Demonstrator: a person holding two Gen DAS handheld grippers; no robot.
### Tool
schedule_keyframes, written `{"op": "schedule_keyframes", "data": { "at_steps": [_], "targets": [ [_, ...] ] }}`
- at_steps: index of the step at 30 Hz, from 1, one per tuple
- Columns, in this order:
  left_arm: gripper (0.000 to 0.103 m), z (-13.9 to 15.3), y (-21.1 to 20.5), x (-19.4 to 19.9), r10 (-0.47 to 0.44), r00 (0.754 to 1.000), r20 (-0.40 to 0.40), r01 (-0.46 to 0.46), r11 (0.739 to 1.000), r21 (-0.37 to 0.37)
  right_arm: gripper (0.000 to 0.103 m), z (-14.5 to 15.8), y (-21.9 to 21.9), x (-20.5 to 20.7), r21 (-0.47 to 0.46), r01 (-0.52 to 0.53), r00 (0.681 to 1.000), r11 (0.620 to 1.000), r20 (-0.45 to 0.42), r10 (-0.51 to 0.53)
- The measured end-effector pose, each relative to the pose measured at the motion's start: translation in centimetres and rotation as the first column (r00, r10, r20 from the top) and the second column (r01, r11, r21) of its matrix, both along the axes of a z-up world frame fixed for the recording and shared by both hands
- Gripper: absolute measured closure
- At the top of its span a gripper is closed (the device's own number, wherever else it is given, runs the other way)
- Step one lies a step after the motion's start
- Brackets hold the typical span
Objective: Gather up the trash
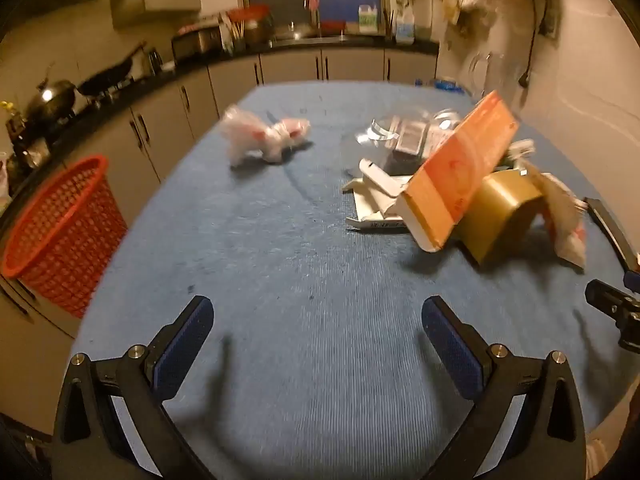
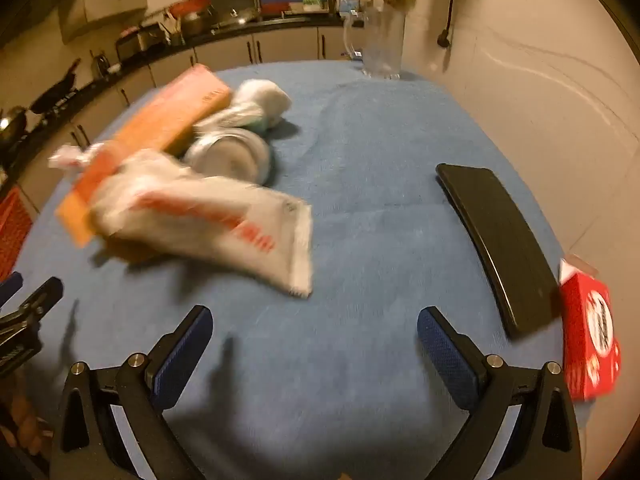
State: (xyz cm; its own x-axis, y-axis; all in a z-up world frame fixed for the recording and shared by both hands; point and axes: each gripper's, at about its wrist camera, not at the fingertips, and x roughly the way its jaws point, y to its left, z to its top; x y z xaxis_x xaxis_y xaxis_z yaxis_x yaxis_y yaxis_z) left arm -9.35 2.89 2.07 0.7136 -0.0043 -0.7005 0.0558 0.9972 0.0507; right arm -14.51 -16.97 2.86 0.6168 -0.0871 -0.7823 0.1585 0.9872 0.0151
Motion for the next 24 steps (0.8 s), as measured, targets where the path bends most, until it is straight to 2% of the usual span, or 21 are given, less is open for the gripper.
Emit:
{"op": "schedule_keyframes", "data": {
  "at_steps": [3, 6, 8, 10, 14, 24],
  "targets": [
    [0.0, 0.9, -0.4, -1.8, -0.02, 0.998, 0.061, 0.019, 1.0, 0.019, 0.0, 1.4, 1.8, -2.8, 0.004, -0.021, 0.998, 1.0, 0.055, 0.021],
    [0.0, 2.2, -0.4, -3.5, -0.024, 0.992, 0.124, 0.021, 0.999, 0.029, 0.0, 2.5, 2.9, -4.0, 0.02, -0.039, 0.99, 0.999, 0.137, 0.036],
    [0.0, 2.7, -0.3, -4.6, -0.021, 0.988, 0.156, 0.015, 0.999, 0.034, 0.0, 3.4, 3.5, -5.0, -0.018, -0.009, 0.98, 1.0, 0.198, 0.012],
    [0.0, 2.6, -0.1, -5.3, -0.025, 0.985, 0.169, 0.018, 0.999, 0.042, 0.0, 3.7, 3.2, -5.3, 0.007, 0.013, 0.975, 1.0, 0.22, -0.014],
    [0.0, 2.2, 0.2, -5.7, -0.031, 0.986, 0.162, 0.024, 0.999, 0.043, 0.0, 3.4, 2.6, -5.7, 0.058, 0.039, 0.974, 0.998, 0.221, -0.051],
    [0.0, 2.1, 0.9, -5.9, -0.031, 0.989, 0.147, 0.028, 0.999, 0.024, 0.0, 2.8, 4.4, -5.0, 0.036, -0.007, 0.982, 0.999, 0.191, 0.0]
  ]
}}
